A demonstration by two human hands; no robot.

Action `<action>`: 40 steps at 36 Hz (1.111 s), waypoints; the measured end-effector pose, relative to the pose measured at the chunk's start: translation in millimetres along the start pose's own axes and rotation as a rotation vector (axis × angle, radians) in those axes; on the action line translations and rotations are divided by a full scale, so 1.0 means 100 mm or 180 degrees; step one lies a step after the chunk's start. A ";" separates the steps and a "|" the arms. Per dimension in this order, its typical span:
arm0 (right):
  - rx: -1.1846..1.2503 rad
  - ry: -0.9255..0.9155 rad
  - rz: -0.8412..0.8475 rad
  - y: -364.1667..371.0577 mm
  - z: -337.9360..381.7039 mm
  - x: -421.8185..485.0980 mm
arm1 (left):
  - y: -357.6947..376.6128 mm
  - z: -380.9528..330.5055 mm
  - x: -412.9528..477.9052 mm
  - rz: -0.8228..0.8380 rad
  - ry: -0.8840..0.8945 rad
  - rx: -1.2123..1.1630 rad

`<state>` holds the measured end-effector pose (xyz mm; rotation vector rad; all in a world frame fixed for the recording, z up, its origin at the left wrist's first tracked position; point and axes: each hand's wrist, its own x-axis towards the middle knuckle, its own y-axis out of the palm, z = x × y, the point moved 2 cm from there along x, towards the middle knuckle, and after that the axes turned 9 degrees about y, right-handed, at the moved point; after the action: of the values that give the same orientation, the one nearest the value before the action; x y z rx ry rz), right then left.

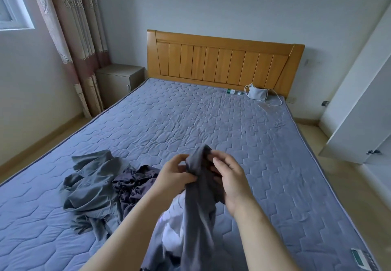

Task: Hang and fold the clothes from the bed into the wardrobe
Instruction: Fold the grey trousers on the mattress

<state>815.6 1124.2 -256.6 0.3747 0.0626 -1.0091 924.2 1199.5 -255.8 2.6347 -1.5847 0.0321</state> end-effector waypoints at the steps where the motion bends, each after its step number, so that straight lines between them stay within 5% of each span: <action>1: -0.0108 -0.0076 -0.0088 -0.04 0.01 -0.02 | -0.02 -0.01 0.00 -0.0005 -0.0068 -0.0274; 7: -0.0217 0.0458 -0.0227 -0.20 -0.09 -0.15 | -0.05 -0.23 0.02 0.0069 -0.0162 -0.1331; 14: -0.0705 0.0637 0.0397 -0.20 -0.02 -0.24 | -0.15 -0.44 0.07 -0.0308 0.0277 -0.0985; 20: 0.0085 0.0736 0.0583 -0.24 0.05 -0.23 | -0.20 -0.41 -0.02 -0.0268 0.0119 -0.0858; 28: -0.0709 0.0042 -0.0143 -0.26 0.04 -0.22 | -0.12 -0.39 -0.21 -0.0057 -0.0163 -0.0884; 37: -0.0273 0.0819 0.1097 -0.15 -0.20 -0.29 | -0.14 -0.49 -0.18 -0.0532 -0.0220 -0.1282; 40: -0.0334 0.0828 0.1129 -0.13 -0.18 -0.31 | -0.17 -0.47 -0.20 -0.0606 -0.0248 -0.1316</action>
<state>790.4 1149.2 -269.9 0.4026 0.2734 -0.6005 930.5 1227.7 -210.3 2.4629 -1.1923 -0.3701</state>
